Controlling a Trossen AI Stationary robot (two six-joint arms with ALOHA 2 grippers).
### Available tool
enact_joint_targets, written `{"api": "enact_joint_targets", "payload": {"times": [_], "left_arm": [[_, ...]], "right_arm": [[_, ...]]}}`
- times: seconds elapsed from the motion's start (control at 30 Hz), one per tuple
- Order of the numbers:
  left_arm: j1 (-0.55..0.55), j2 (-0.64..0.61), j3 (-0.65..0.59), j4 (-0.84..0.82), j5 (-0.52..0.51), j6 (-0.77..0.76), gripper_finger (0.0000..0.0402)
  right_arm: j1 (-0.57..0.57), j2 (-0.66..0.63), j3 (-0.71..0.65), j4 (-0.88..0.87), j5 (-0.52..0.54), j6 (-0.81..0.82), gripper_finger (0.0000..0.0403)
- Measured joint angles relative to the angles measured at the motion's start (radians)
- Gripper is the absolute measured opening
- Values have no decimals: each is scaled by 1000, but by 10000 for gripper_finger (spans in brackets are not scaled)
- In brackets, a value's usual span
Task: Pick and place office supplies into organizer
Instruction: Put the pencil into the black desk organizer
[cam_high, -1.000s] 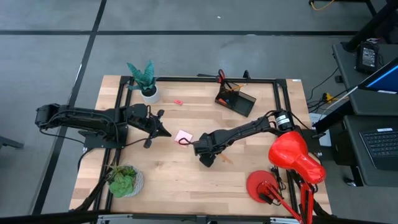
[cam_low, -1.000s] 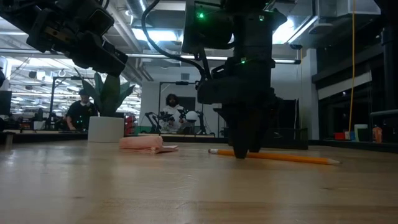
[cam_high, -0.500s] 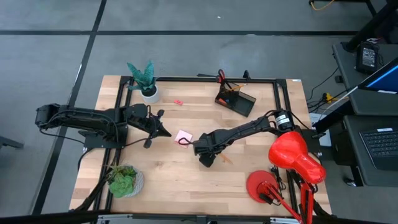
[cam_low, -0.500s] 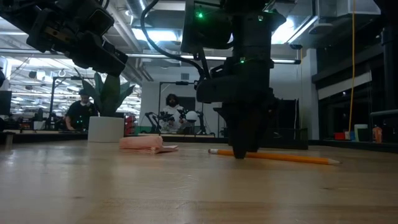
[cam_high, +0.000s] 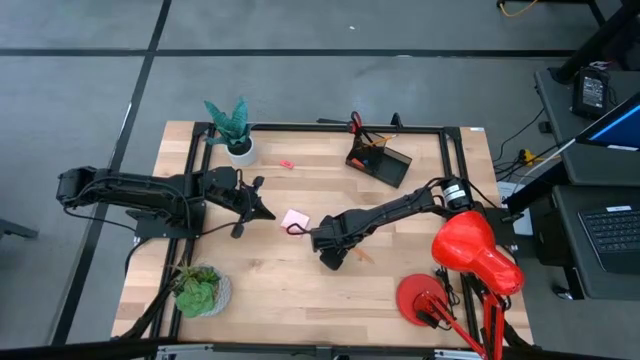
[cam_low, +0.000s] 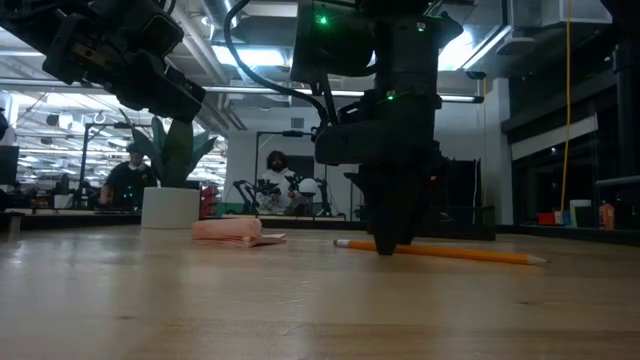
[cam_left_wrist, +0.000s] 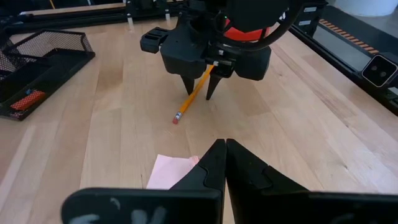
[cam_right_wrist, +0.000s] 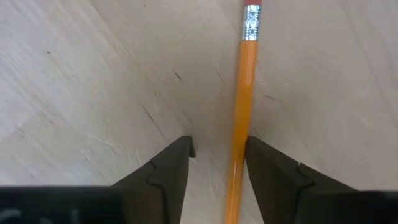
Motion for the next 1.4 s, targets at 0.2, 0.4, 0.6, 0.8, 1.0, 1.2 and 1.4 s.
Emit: {"api": "enact_joint_targets", "payload": {"times": [0.2,0.4,0.6,0.8,1.0,1.2,1.4], "left_arm": [[0,0,0,0,0,0,6],[0,0,0,0,0,0,6],[0,0,0,0,0,0,6],[0,0,0,0,0,0,6],[0,0,0,0,0,0,6],[0,0,0,0,0,0,6],[0,0,0,0,0,0,6]], "right_arm": [[0,0,0,0,4,0,150],[0,0,0,-1,5,-3,140],[0,0,1,-1,11,-5,120],[0,0,1,-3,13,-6,98],[0,0,1,-4,15,-8,80],[0,1,1,-6,15,-28,57],[0,1,1,-6,15,-27,36]]}}
